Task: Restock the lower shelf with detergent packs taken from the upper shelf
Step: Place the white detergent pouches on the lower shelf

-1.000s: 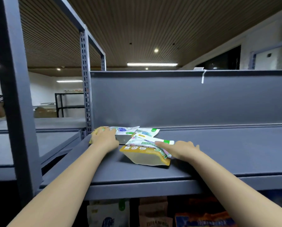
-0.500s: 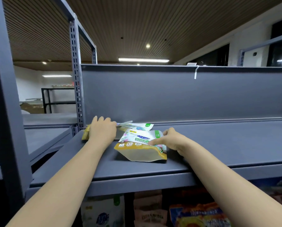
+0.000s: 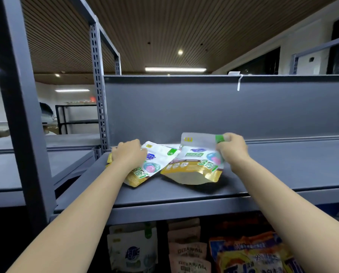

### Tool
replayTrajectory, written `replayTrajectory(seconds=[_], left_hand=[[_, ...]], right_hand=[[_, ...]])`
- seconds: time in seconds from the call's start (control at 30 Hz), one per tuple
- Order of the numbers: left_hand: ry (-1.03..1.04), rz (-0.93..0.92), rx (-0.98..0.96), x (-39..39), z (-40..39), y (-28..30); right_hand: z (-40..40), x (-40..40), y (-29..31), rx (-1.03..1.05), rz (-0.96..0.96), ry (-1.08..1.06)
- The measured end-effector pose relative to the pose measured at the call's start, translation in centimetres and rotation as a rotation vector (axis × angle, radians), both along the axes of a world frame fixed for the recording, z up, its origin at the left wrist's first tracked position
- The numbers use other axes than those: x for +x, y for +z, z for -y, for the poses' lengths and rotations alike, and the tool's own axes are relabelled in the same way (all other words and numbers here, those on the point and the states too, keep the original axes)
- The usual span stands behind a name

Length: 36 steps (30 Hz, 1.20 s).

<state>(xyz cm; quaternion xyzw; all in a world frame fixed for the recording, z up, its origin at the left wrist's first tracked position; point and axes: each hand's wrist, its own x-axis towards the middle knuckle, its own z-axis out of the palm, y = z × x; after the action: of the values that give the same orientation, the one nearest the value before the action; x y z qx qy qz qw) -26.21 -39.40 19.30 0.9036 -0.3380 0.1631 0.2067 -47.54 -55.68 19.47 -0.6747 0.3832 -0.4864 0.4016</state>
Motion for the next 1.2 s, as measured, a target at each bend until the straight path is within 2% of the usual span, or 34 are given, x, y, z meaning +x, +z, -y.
replayTrajectory(seconds=[0.1, 0.2, 0.27, 0.33, 0.43, 0.57, 0.67, 0.77, 0.9, 1.07, 1.2], left_hand=[[0.056, -0.177, 0.109, 1.1, -0.3, -0.9], [0.101, -0.260, 0.003, 1.3, -0.4, -0.8], [0.135, -0.300, -0.078, 1.0, -0.6, -0.4], [0.126, -0.371, -0.179, 0.9, -0.8, -0.1], [0.134, -0.467, -0.459, 0.7, -1.5, -0.1], [0.138, -0.439, -0.801, 0.0, -2.6, 0.6], [0.119, -0.288, -0.786, -0.8, -3.2, 1.1], [0.033, -0.312, -0.801, -1.7, -3.8, 0.7], [-0.103, -0.407, -0.934, -3.5, -5.3, -0.1], [-0.262, -0.491, -1.221, -6.5, -7.3, -0.9], [-0.227, -0.523, -1.422, -8.7, -8.8, -1.2]], right_hand=[[-0.9, -1.0, 1.8, -0.140, 0.152, -0.089], [-2.2, -1.5, 3.1, -0.344, 0.290, -0.087], [-3.0, -1.5, 3.4, -0.398, 0.341, -0.044], [-3.2, -1.5, 3.1, -0.348, 0.349, 0.011], [-2.9, -1.5, 1.9, -0.159, 0.315, 0.117], [-2.9, -1.9, 0.5, -0.051, 0.188, 0.157], [-3.2, -2.2, 0.6, -0.012, 0.110, 0.148], [-3.6, -2.6, 0.8, -0.051, 0.020, 0.104], [-4.7, -3.2, 0.4, -0.140, 0.018, 0.054], [-5.9, -5.4, -0.9, -0.269, 0.123, -0.082], [-7.1, -7.4, -1.5, -0.281, 0.254, -0.166]])
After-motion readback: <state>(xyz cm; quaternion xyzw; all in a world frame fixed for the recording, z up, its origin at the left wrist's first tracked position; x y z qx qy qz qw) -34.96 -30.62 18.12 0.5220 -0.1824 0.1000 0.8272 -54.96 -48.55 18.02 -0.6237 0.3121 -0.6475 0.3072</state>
